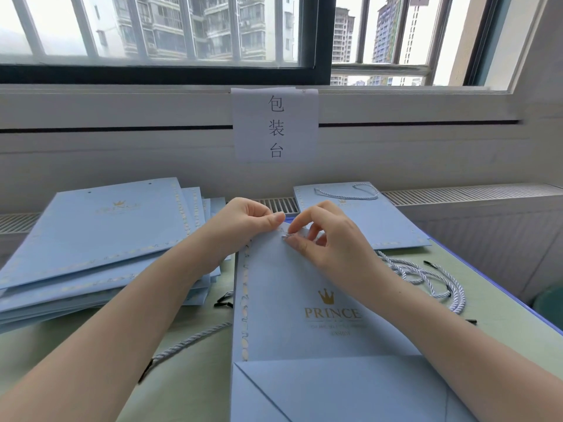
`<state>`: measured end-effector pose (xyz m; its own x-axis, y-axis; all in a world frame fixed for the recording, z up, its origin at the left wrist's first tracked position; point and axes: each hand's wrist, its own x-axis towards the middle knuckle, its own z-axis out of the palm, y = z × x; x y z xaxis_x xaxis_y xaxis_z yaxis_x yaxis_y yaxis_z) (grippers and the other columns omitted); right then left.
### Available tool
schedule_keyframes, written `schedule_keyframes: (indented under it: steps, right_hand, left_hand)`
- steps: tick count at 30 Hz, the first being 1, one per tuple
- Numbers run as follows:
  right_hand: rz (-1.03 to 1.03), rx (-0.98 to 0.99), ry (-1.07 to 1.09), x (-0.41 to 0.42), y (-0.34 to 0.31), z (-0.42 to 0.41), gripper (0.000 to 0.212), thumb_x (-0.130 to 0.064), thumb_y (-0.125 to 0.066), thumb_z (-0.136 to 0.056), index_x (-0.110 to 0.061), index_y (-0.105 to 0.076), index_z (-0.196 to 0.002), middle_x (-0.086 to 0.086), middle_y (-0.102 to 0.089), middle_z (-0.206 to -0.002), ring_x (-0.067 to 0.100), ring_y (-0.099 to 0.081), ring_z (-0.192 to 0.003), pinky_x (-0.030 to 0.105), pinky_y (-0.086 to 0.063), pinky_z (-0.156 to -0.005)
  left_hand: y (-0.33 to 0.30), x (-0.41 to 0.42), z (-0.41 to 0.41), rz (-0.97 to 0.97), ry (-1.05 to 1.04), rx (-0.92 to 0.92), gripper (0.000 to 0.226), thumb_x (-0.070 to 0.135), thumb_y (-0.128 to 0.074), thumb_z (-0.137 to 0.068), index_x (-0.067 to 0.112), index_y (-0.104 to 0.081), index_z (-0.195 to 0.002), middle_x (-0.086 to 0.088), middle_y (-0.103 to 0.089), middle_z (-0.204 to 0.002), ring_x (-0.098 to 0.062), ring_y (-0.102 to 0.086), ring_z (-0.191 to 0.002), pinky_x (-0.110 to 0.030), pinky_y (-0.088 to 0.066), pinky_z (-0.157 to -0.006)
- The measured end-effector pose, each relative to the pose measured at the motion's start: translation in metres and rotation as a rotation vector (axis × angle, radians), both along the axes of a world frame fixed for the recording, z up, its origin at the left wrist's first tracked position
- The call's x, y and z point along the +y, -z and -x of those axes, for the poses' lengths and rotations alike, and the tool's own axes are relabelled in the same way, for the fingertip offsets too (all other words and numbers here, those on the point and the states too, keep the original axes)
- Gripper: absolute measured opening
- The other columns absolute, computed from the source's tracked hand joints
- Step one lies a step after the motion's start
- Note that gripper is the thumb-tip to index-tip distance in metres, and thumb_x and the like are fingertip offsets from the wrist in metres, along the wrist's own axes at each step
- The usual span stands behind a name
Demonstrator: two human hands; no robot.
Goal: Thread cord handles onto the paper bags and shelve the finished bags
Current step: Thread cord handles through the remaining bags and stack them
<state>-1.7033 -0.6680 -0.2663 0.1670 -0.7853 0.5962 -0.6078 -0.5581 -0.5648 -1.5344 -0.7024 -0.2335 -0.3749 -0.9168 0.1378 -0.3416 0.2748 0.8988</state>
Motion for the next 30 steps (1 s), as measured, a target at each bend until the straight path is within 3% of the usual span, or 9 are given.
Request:
schedule_keyframes:
  steps: [4, 7, 11, 14, 17, 22, 24, 27, 30]
  right_hand:
    - [-0.055, 0.155, 0.019, 0.003, -0.005, 0.01, 0.011, -0.022, -0.064, -0.088, -0.024, -0.053, -0.088, -0.01, -0.044, -0.095, 0.008, -0.051, -0.082, 0.012, -0.039, -0.07]
    - [-0.103, 0.283, 0.068, 0.006, -0.009, 0.019, 0.007, -0.02, -0.056, -0.092, -0.021, -0.051, -0.087, -0.006, -0.048, -0.095, 0.016, -0.052, -0.086, 0.027, -0.043, -0.076]
    - [-0.082, 0.328, 0.153, 0.006, -0.01, 0.025, 0.01, -0.025, -0.046, -0.096, -0.019, -0.047, -0.089, -0.004, -0.059, -0.075, 0.019, -0.054, -0.073, 0.036, -0.046, -0.069]
    - [-0.088, 0.02, 0.077, 0.007, -0.02, 0.03, 0.024, -0.022, -0.046, -0.098, -0.014, -0.059, -0.079, -0.006, -0.05, -0.053, 0.007, -0.044, -0.048, 0.021, -0.038, -0.053]
    - [-0.153, -0.217, -0.045, 0.01, -0.025, 0.03, 0.03, -0.015, -0.047, -0.098, -0.011, -0.06, -0.072, -0.005, -0.041, -0.048, 0.003, -0.034, -0.043, 0.012, -0.031, -0.048]
    - [-0.126, -0.317, -0.074, 0.008, -0.023, 0.028, 0.031, -0.024, -0.045, -0.098, -0.017, -0.06, -0.073, 0.006, -0.039, -0.055, 0.018, -0.033, -0.054, 0.026, -0.031, -0.054]
    - [-0.088, -0.331, -0.064, 0.008, -0.024, 0.029, 0.03, -0.024, -0.044, -0.099, -0.021, -0.06, -0.073, 0.004, -0.038, -0.056, 0.02, -0.033, -0.055, 0.028, -0.03, -0.054]
    - [-0.055, -0.283, -0.052, 0.008, -0.022, 0.027, 0.027, -0.023, -0.047, -0.098, -0.024, -0.061, -0.076, -0.01, -0.042, -0.052, 0.015, -0.036, -0.052, 0.025, -0.033, -0.052]
    - [-0.048, -0.253, -0.05, 0.008, -0.021, 0.026, 0.026, -0.022, -0.048, -0.097, -0.02, -0.06, -0.075, -0.006, -0.044, -0.054, 0.017, -0.037, -0.053, 0.032, -0.034, -0.051]
  left_hand:
    - [0.0, -0.001, 0.001, 0.008, -0.023, -0.027, 0.034, 0.029, -0.059, -0.092, 0.008, -0.056, -0.065, -0.012, -0.053, -0.067, -0.022, -0.048, -0.063, -0.031, -0.038, -0.062]
    - [-0.001, -0.002, 0.001, 0.037, -0.075, -0.135, 0.035, 0.03, -0.06, -0.092, 0.007, -0.054, -0.065, -0.012, -0.05, -0.068, -0.019, -0.045, -0.06, -0.025, -0.037, -0.057]
    - [0.0, -0.005, 0.001, 0.146, -0.161, -0.324, 0.034, 0.029, -0.061, -0.091, 0.001, -0.059, -0.072, -0.011, -0.048, -0.066, -0.016, -0.04, -0.054, -0.018, -0.033, -0.046]
    - [0.003, -0.008, -0.002, 0.179, -0.228, -0.406, 0.035, 0.029, -0.06, -0.091, -0.004, -0.063, -0.079, -0.013, -0.056, -0.07, -0.015, -0.046, -0.057, -0.023, -0.036, -0.053]
    - [0.003, -0.008, 0.0, 0.196, -0.241, -0.507, 0.033, 0.031, -0.06, -0.091, -0.001, -0.062, -0.08, -0.009, -0.057, -0.072, -0.014, -0.047, -0.061, -0.024, -0.035, -0.054]
    - [0.008, -0.009, 0.001, 0.136, -0.247, -0.828, 0.024, 0.024, -0.06, -0.091, 0.008, -0.051, -0.074, -0.01, -0.045, -0.074, -0.022, -0.04, -0.066, -0.027, -0.033, -0.058]
    - [0.009, -0.006, 0.003, 0.223, -0.252, -0.741, 0.026, 0.028, -0.059, -0.092, 0.003, -0.063, -0.086, -0.012, -0.057, -0.083, -0.023, -0.05, -0.074, -0.03, -0.042, -0.068]
    - [-0.001, 0.008, 0.015, 0.308, -0.045, -0.308, 0.049, 0.05, -0.048, -0.087, 0.007, -0.069, -0.096, -0.003, -0.07, -0.093, -0.012, -0.063, -0.087, -0.024, -0.048, -0.08]
    - [-0.005, 0.022, 0.027, 0.227, 0.231, -0.131, 0.026, 0.031, -0.059, -0.088, 0.008, -0.07, -0.09, 0.0, -0.07, -0.074, -0.006, -0.063, -0.069, -0.015, -0.047, -0.069]
